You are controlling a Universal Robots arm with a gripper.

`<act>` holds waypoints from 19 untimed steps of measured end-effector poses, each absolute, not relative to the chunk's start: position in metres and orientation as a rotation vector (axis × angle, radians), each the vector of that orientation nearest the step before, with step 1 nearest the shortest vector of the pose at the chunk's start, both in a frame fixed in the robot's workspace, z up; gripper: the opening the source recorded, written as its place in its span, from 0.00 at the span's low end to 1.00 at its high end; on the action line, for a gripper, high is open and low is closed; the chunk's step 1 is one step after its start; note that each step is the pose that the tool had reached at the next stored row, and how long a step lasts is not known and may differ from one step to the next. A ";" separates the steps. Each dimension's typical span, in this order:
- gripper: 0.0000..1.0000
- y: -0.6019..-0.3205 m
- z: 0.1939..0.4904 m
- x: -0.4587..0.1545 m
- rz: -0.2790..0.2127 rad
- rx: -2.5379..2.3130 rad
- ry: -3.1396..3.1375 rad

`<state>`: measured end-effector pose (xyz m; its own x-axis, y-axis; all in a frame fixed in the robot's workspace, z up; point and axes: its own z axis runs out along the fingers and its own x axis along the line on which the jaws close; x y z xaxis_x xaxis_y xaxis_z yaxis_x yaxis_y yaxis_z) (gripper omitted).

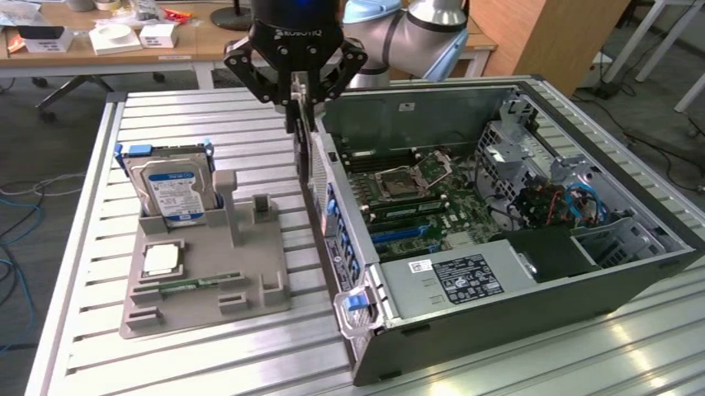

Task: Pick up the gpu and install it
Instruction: 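Pick up the gpu and move the gpu toward the slot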

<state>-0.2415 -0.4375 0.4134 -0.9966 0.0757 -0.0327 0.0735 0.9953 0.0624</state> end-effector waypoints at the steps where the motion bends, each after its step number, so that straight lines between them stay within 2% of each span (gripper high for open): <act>1: 0.26 -0.437 0.413 -0.239 0.095 0.116 3.103; 19: 0.26 -0.429 0.413 -0.189 0.095 0.113 3.103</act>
<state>-0.1891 -0.4286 0.4134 -0.9967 0.0739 -0.0327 0.0718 0.9955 0.0624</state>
